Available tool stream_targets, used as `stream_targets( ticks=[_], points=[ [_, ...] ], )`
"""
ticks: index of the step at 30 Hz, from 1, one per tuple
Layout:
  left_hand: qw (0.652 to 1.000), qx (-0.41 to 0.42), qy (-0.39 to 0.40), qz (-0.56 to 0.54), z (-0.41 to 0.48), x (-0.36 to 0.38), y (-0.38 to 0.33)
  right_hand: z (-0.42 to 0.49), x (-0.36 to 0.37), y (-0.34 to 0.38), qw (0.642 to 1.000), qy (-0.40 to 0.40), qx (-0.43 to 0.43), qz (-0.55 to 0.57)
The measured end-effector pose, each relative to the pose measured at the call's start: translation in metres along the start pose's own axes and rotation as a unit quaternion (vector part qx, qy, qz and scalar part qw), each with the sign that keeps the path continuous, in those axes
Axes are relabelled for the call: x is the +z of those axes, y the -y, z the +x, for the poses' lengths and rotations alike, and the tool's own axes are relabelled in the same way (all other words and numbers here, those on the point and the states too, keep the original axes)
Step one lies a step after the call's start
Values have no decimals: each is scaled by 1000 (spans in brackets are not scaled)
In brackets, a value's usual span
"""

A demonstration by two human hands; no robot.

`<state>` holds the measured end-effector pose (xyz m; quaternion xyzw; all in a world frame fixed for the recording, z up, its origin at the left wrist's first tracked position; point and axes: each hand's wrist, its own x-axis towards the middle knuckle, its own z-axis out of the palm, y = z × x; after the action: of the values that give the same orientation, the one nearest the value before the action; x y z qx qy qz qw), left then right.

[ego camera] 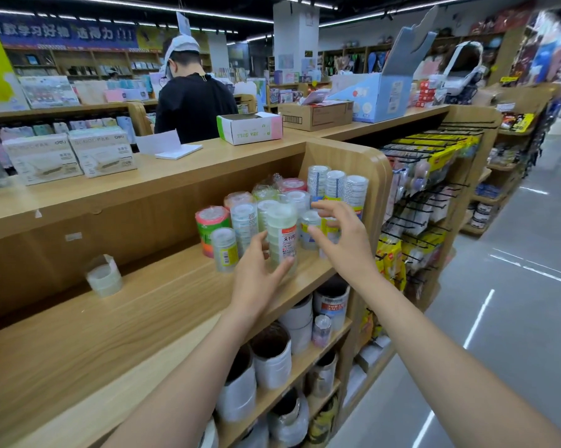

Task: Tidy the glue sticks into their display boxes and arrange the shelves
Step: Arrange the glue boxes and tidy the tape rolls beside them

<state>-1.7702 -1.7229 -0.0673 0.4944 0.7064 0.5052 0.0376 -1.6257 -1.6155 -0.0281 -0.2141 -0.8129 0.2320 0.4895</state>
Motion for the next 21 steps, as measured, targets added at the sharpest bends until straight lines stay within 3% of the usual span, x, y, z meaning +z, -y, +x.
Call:
stream_targets(
  ticks=[4, 10, 15, 21],
  points=[
    [999, -19, -27, 10, 4, 14, 3, -7, -14, -21, 997, -66, 8, -39],
    [996, -27, -84, 28, 4, 25, -1, -12, -7, -50, 994, 24, 76, -74],
    [995, -37, -93, 31, 4, 27, -3, -5, 1, -55, 994, -9, 63, -88],
    [993, -39, -99, 53, 7, 35, -2, -7, -6, -68, 998, -2, 53, -22]
  ],
)
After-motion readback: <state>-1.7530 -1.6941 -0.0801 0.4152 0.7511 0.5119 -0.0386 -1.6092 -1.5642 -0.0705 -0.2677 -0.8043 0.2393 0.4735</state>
